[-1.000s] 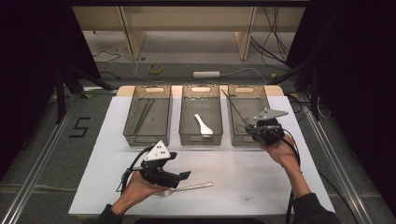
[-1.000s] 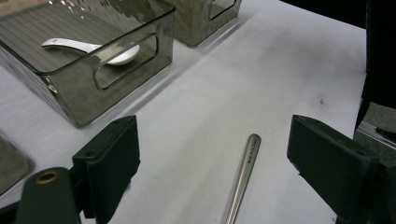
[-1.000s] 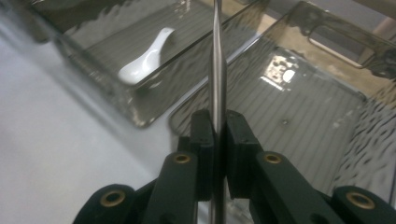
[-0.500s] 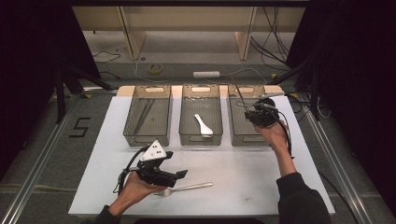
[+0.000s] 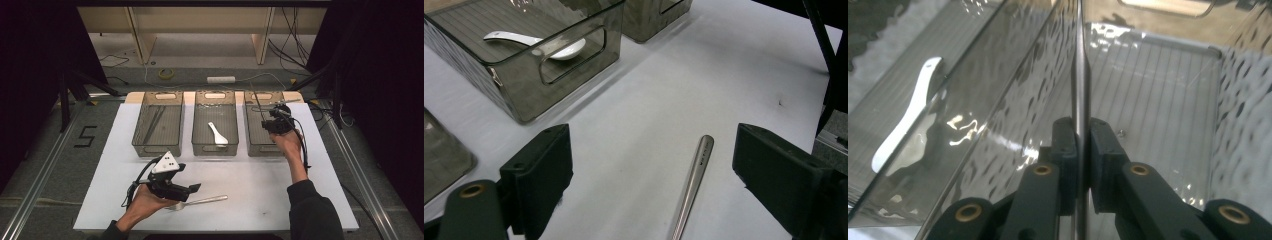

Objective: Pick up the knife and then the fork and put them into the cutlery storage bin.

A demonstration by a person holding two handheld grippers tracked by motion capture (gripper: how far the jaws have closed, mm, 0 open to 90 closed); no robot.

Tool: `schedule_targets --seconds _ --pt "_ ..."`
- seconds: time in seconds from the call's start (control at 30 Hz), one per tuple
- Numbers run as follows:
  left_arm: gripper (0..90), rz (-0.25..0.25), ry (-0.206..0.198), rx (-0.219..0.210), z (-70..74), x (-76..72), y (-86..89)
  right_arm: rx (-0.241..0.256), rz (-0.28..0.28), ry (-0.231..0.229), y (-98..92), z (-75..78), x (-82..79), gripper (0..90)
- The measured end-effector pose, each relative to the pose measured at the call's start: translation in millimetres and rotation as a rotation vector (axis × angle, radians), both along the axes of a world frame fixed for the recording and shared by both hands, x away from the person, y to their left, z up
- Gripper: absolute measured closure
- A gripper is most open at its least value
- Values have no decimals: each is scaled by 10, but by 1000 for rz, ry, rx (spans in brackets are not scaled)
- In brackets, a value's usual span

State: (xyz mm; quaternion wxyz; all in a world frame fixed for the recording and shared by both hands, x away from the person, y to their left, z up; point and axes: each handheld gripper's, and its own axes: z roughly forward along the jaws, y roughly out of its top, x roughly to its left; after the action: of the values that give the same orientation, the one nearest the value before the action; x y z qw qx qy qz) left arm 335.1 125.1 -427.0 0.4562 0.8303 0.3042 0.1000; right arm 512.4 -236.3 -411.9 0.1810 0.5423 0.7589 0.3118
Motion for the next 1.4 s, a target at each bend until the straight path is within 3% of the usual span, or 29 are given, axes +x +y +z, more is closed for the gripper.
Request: schedule_targets --seconds 0.4,0.43,0.53,0.73,0.87,0.97,1.1,1.3,1.4 --pt "158 -5 -5 -6 12 0 6 -16 -38 64 56 -137 47 809" --pt "158 -5 -6 -6 12 0 6 -9 -43 59 60 -131 46 746" --pt "158 -6 -6 -4 11 -3 1 43 -28 24 49 -53 31 684" --pt "159 -7 -1 0 10 -2 -1 51 7 -4 15 42 -35 553" --pt "158 -12 0 0 17 7 5 39 42 -43 1 118 -134 465" --pt "159 -9 11 -6 16 13 -2 72 80 -76 -23 222 -238 430" --pt "159 -19 17 -1 27 14 -15 80 126 -100 4 337 -418 347" --pt "161 -27 37 17 49 33 -18 144 194 -154 36 405 -737 307" --pt "168 -42 49 37 59 39 -31 145 226 -171 48 394 -906 299"
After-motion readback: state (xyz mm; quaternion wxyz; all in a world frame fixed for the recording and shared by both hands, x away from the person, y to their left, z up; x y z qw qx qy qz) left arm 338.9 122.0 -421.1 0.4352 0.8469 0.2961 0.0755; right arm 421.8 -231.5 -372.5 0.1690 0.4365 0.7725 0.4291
